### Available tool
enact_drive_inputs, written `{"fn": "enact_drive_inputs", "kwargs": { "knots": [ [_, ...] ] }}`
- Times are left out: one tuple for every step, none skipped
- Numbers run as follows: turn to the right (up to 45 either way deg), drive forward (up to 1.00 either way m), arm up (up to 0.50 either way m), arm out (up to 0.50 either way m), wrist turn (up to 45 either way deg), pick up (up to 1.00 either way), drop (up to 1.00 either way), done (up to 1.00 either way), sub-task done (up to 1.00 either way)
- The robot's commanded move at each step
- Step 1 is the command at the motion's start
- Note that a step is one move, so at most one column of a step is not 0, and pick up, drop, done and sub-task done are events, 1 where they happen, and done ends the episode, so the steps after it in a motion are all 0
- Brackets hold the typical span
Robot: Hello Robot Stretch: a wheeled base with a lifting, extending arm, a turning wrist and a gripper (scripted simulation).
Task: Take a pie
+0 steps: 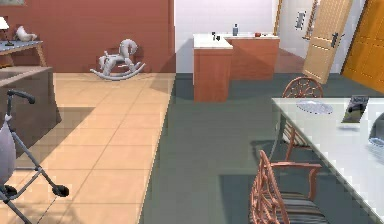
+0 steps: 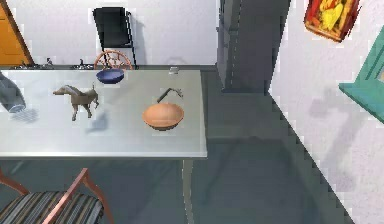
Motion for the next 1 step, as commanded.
{"fn": "enact_drive_inputs", "kwargs": {
  "knots": [
    [0.0,0.0,0.38,0.0,0.0,0.0,0.0,0.0,0.0]
  ]
}}
